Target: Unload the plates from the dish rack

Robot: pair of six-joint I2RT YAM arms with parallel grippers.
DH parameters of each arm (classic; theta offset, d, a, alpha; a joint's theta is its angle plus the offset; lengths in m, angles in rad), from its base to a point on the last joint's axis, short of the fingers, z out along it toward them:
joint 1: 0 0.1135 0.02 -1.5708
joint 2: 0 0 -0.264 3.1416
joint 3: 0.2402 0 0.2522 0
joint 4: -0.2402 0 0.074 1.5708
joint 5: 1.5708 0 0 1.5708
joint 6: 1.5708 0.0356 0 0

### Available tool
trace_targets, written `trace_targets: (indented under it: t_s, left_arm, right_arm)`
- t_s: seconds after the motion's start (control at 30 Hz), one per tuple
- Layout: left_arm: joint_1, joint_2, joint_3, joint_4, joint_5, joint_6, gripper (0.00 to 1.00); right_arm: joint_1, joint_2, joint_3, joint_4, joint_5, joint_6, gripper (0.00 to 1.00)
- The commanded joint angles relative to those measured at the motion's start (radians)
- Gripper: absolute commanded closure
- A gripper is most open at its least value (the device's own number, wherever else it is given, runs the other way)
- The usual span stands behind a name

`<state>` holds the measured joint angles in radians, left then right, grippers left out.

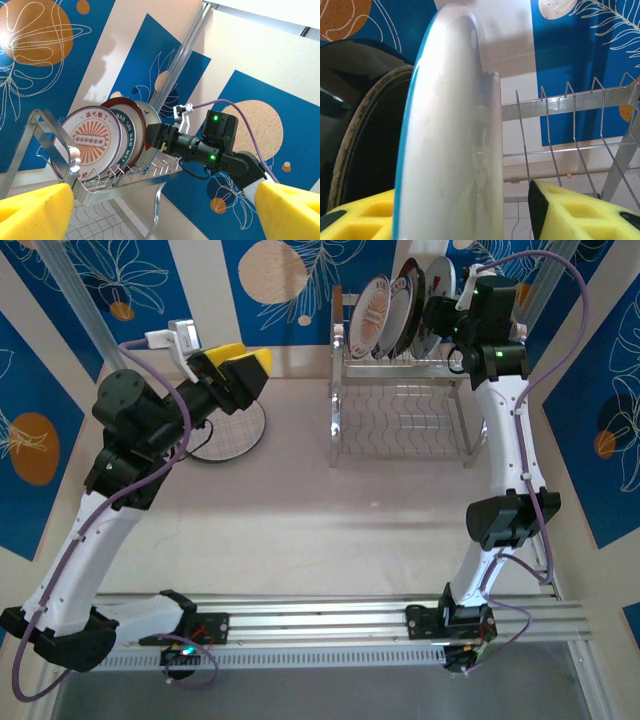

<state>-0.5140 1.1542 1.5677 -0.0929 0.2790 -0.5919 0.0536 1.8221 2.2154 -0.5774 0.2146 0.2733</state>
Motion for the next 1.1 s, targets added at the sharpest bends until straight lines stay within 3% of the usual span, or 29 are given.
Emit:
trace_targets:
  t_s: [0.0,0.53,1.07]
  left_arm:
    - [-0.011,-0.005,0.017,0.016,-0.002,0.015,0.07]
    - [-0.011,-0.018,0.02,0.013,-0.014,0.027,0.07]
    - [-0.011,-0.036,0.013,0.013,-0.038,0.033,0.07]
  right_arm:
    - [0.005,0.014,0.044,-0.008,-0.021,0.006,0.49]
    - [0.024,0.035,0.067,-0.033,0.001,0.007,0.61]
    - [0.061,0.065,0.142,-0.081,0.108,0.006,0.78]
